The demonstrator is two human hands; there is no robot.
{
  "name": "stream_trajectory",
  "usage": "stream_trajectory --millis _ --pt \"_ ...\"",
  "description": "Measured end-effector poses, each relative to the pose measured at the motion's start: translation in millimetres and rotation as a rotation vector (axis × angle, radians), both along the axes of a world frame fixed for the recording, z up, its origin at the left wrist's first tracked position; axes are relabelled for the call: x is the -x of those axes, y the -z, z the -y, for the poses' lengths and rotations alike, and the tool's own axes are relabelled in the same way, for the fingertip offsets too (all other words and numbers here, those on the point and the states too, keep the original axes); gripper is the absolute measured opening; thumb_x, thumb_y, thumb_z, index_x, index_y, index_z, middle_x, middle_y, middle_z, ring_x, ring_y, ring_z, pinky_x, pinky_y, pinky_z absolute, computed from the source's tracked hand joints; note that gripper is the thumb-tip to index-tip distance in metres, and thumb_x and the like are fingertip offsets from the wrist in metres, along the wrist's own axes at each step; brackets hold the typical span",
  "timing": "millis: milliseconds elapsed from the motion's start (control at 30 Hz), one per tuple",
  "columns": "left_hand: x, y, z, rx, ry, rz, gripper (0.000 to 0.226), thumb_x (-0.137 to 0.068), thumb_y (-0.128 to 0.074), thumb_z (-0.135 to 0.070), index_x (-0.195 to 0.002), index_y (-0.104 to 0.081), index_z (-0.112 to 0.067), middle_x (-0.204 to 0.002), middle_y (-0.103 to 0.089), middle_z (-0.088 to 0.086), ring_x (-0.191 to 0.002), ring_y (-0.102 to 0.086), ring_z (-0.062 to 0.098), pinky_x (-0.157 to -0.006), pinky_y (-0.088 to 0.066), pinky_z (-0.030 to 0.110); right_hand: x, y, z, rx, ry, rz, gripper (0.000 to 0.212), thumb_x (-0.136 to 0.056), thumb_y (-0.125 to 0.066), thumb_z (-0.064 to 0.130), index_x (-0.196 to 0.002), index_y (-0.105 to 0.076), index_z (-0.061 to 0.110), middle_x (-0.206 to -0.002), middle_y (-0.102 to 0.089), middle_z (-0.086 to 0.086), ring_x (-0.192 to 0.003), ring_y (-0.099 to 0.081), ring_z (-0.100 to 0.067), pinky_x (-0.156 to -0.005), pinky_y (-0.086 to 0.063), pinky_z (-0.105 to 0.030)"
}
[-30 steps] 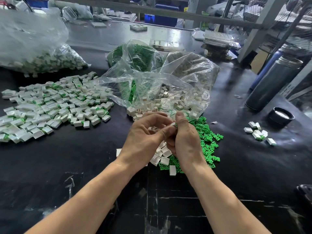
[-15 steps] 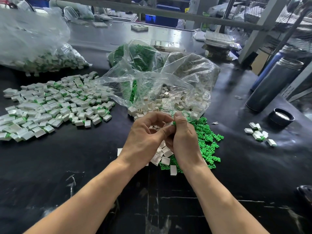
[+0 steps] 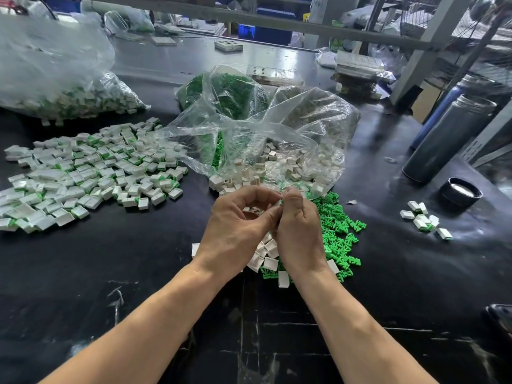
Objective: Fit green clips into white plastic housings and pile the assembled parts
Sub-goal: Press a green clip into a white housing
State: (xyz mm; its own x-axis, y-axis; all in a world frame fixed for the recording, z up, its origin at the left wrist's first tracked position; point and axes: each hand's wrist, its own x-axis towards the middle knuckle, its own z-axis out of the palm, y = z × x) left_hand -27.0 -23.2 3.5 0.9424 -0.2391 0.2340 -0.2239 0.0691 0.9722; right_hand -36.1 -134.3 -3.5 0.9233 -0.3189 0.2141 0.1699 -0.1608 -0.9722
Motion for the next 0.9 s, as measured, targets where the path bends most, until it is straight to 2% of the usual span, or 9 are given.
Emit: stream_trajectory --millis 167,300,433,500,600,700,733,833,900 --pt "0.6 0.0 -0.9 0.006 0.000 0.006 0.008 -0.090 -0.076 -0.007 -0.098 -0.076 -0.010 -0.097 -0.078 0.008 -0.091 -0.076 0.028 -0.084 -0.063 0.043 -4.1 5.5 1.2 0.019 0.048 0.022 0.050 -0.099 -0.030 0.047 -0.067 -0.066 0.033 -0.068 -0.067 0.016 -0.073 -0.066 -0.002 -0.069 -0.052 -0.024" --pt "1.4 -0.4 -0.5 0.017 -0.004 0.016 0.008 -0.091 -0.076 -0.007 -0.098 -0.077 -0.010 -0.097 -0.078 0.006 -0.091 -0.076 0.023 -0.084 -0.063 0.039 -3.8 4.8 0.7 0.029 0.055 0.043 0.055 -0.099 -0.029 0.044 -0.057 -0.064 0.034 -0.054 -0.061 0.023 -0.056 -0.057 0.006 -0.055 -0.042 -0.011" --pt "1.6 -0.3 0.7 0.031 -0.009 0.009 0.008 -0.090 -0.075 -0.005 -0.097 -0.077 -0.009 -0.096 -0.079 0.004 -0.090 -0.076 0.026 -0.083 -0.063 0.037 -3.5 1.0 -0.6 0.035 0.040 0.031 0.058 -0.099 -0.028 0.044 -0.056 -0.067 0.050 -0.053 -0.060 0.023 -0.054 -0.057 0.003 -0.056 -0.042 -0.016" --pt "1.5 -0.5 0.2 0.029 -0.010 0.008 0.008 -0.090 -0.075 -0.005 -0.097 -0.077 -0.008 -0.096 -0.079 0.004 -0.089 -0.076 0.026 -0.081 -0.063 0.034 -3.5 1.7 -0.3 0.047 0.051 0.032 0.060 -0.101 -0.029 0.041 -0.055 -0.067 0.041 -0.053 -0.060 0.021 -0.053 -0.057 0.004 -0.054 -0.042 -0.013" --pt "1.2 -1.1 0.1 0.033 -0.016 0.001 0.007 -0.090 -0.075 -0.003 -0.096 -0.076 -0.007 -0.095 -0.079 0.004 -0.086 -0.076 0.024 -0.078 -0.062 0.031 -3.7 3.9 -0.2 0.073 0.086 0.000 0.055 -0.105 -0.031 0.040 -0.065 -0.067 0.027 -0.060 -0.065 0.013 -0.061 -0.062 -0.001 -0.060 -0.048 -0.024" --pt "1.3 -1.2 0.6 0.032 -0.026 -0.010 0.007 -0.090 -0.075 -0.003 -0.096 -0.076 -0.005 -0.094 -0.079 0.007 -0.084 -0.075 0.024 -0.077 -0.061 0.033 -4.3 3.3 -0.6 0.068 0.079 -0.046 0.058 -0.098 -0.029 0.048 -0.081 -0.073 0.014 -0.075 -0.072 -0.002 -0.075 -0.071 -0.019 -0.068 -0.056 -0.035" --pt "1.4 -1.3 0.3 0.028 -0.025 -0.012 0.007 -0.090 -0.075 -0.004 -0.096 -0.077 -0.005 -0.094 -0.079 0.008 -0.085 -0.075 0.027 -0.077 -0.061 0.034 -4.2 2.7 -0.9 0.065 0.076 -0.049 0.059 -0.097 -0.029 0.048 -0.081 -0.073 0.013 -0.075 -0.072 -0.004 -0.075 -0.071 -0.021 -0.069 -0.056 -0.037" --pt "1.5 -1.5 -1.5 0.020 -0.018 -0.010 0.008 -0.090 -0.075 -0.005 -0.098 -0.077 -0.007 -0.094 -0.078 0.008 -0.088 -0.075 0.030 -0.078 -0.062 0.033 -4.0 2.6 -1.4 0.089 0.082 -0.027 0.056 -0.100 -0.029 0.045 -0.072 -0.069 0.017 -0.066 -0.067 0.003 -0.066 -0.066 -0.014 -0.064 -0.052 -0.033" --pt "1.7 -2.1 -1.8 0.014 -0.022 -0.005 0.007 -0.090 -0.076 -0.006 -0.098 -0.077 -0.007 -0.093 -0.078 0.007 -0.087 -0.075 0.028 -0.077 -0.062 0.032 -3.1 2.8 -1.8 0.075 0.069 -0.029 0.056 -0.100 -0.029 0.046 -0.074 -0.072 0.021 -0.067 -0.068 0.006 -0.067 -0.066 -0.012 -0.065 -0.051 -0.033"
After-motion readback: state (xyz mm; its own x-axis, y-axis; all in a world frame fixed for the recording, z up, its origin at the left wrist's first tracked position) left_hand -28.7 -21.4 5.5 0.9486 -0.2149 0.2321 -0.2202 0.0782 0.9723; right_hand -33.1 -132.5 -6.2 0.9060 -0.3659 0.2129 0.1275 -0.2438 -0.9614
